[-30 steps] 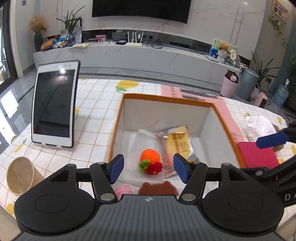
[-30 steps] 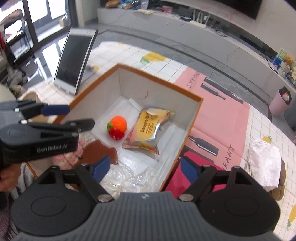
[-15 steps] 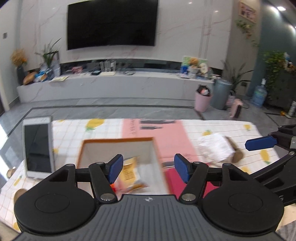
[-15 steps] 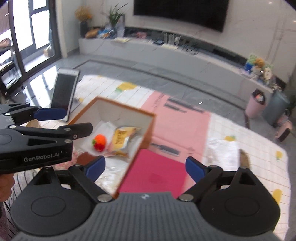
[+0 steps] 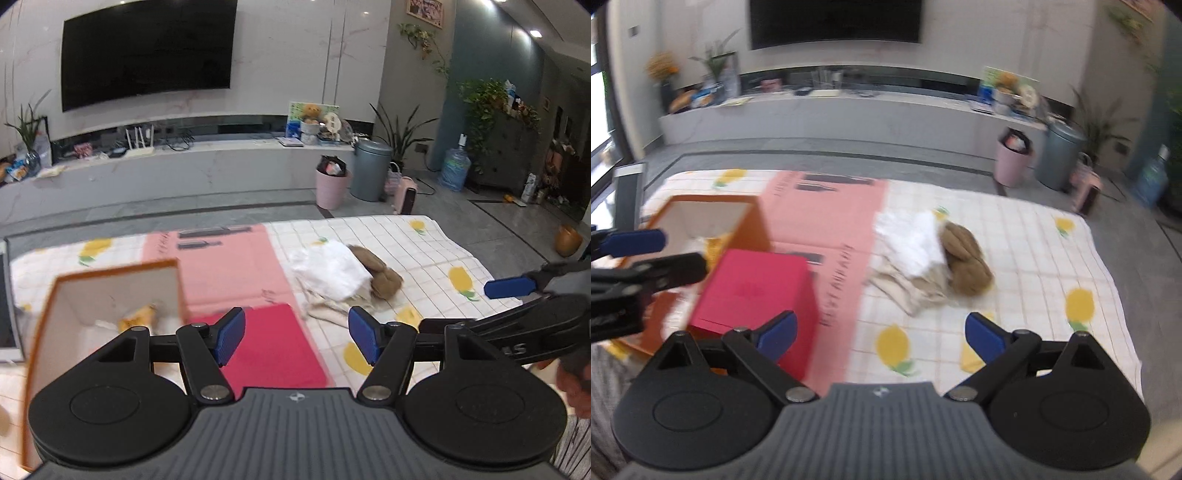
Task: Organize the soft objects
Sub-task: 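Move both tools back toward the remaining items on the cloth, then grasp the yellow cloth with the right tool while the left tool grasps the beige cloth bag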
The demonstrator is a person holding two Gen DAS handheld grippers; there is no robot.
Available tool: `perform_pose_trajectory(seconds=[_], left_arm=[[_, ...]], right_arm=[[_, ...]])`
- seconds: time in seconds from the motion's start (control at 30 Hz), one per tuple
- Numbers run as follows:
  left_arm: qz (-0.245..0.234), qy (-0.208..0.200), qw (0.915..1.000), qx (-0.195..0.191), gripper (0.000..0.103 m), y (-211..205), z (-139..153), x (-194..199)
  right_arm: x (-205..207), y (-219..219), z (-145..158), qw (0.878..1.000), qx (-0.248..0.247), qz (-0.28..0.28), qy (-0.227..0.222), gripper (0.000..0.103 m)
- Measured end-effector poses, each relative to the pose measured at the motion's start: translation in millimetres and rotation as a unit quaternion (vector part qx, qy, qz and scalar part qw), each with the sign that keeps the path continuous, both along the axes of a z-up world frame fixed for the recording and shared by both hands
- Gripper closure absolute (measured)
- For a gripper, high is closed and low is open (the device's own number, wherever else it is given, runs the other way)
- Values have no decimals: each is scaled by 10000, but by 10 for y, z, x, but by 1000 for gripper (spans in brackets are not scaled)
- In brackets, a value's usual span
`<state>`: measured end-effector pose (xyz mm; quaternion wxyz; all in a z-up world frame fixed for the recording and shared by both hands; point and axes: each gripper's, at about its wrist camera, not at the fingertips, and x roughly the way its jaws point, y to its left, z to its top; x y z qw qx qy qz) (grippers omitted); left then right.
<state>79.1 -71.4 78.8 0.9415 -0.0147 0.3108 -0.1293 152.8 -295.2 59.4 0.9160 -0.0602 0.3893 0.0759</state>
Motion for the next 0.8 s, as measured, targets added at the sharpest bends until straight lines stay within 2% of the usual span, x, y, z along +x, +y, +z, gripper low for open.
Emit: perform_pose_trajectory(seconds=[0.07,0.2,0.37,0.6,0.7,0.8], left_arm=[[-9,-84,9997,-209,28,-38,-128,14],[-175,-255,9994,-136,28,-157,-314,54],[-496,-109,9987,-54,28,-370,-523,169],[-726,299,9969,40,28,-752,-767,499],[-807,566,9951,-75,28,-931,-890,665],[-754,653,9950,14,28,-1112,-1028,805]], right_arm=[[32,-58,-235,9997,-14,-223,-20,8],[137,-229,-618,9977,123,-666,98,8],[551,-464,-1042,9884,356,-1335,631,8],[837,-692,-1232,9816,277,-1768,661,8],[900,-783,-1297,9797,-39,-1922,563,8],[995,-904,-1380,9780,-344,-1990,517,8]])
